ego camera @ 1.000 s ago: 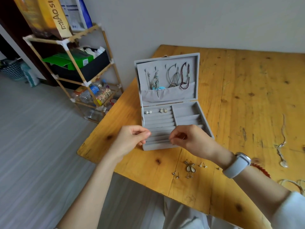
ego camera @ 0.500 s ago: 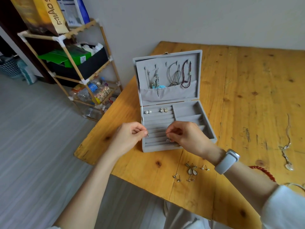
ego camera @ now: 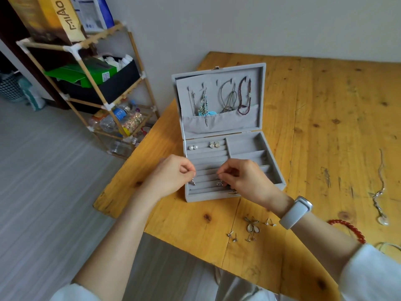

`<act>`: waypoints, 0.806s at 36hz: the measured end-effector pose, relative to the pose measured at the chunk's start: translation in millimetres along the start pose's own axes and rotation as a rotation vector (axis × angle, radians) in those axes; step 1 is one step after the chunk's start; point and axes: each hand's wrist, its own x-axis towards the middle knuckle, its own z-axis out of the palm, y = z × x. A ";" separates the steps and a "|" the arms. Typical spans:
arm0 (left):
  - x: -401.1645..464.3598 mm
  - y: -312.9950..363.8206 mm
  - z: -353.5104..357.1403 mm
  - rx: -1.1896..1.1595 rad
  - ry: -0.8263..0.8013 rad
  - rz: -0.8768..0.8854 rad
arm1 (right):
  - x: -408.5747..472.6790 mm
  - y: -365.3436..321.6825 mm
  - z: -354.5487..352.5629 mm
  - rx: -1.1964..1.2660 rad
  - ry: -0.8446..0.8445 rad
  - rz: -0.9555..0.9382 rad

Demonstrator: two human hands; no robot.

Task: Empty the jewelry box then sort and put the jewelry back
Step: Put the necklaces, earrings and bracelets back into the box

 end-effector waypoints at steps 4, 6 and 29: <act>1.7 3.7 1.2 0.095 0.060 0.031 | -0.7 1.9 0.9 0.026 0.016 0.018; 1.6 5.4 1.5 0.117 0.048 0.042 | -1.1 3.2 1.2 0.032 0.021 0.023; 0.0 -0.6 8.7 0.203 0.051 0.122 | -3.1 5.7 2.8 0.058 0.044 0.015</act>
